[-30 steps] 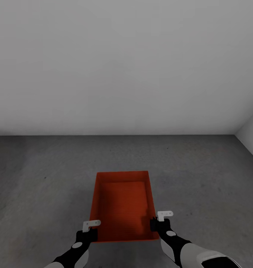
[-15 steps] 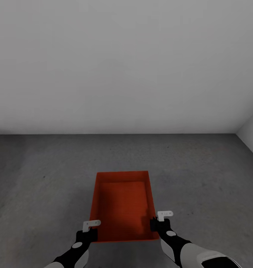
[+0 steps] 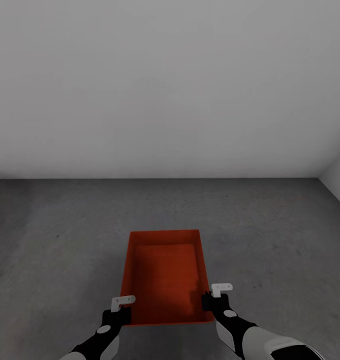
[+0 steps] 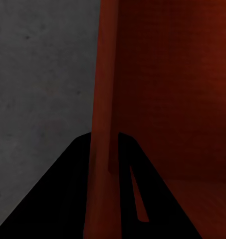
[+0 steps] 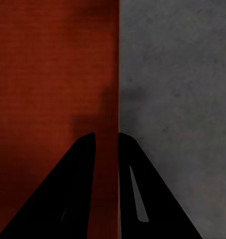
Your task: Move the two storage containers from the living room to the garage. In the garage, place one container on the floor and stack the other container on top of it (either order is fine).
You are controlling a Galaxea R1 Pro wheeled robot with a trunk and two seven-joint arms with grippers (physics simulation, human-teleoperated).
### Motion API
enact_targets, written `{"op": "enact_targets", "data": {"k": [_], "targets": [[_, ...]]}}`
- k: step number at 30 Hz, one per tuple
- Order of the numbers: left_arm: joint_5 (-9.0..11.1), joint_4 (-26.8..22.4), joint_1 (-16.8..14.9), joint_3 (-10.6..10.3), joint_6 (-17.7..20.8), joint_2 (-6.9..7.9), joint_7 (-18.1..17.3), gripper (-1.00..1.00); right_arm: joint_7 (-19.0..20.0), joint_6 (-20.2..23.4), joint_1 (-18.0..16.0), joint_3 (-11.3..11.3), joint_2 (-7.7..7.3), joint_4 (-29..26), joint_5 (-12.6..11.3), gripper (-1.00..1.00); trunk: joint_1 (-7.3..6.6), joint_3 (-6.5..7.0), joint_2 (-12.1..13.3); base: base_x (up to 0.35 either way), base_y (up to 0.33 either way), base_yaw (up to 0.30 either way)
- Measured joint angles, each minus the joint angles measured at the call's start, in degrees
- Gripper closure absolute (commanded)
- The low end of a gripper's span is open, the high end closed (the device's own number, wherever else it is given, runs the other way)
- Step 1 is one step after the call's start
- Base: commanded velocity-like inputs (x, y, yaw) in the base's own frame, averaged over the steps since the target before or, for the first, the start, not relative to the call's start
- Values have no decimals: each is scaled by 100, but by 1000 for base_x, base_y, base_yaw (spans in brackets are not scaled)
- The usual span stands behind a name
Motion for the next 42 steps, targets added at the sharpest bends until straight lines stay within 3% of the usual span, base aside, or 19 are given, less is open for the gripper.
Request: {"op": "enact_targets", "data": {"k": [42], "targets": [[0,1,-2,-1,1,0,0,100,0,0,0,-2,-1,0,1,100,923,-754,-1685,0,0,0]]}}
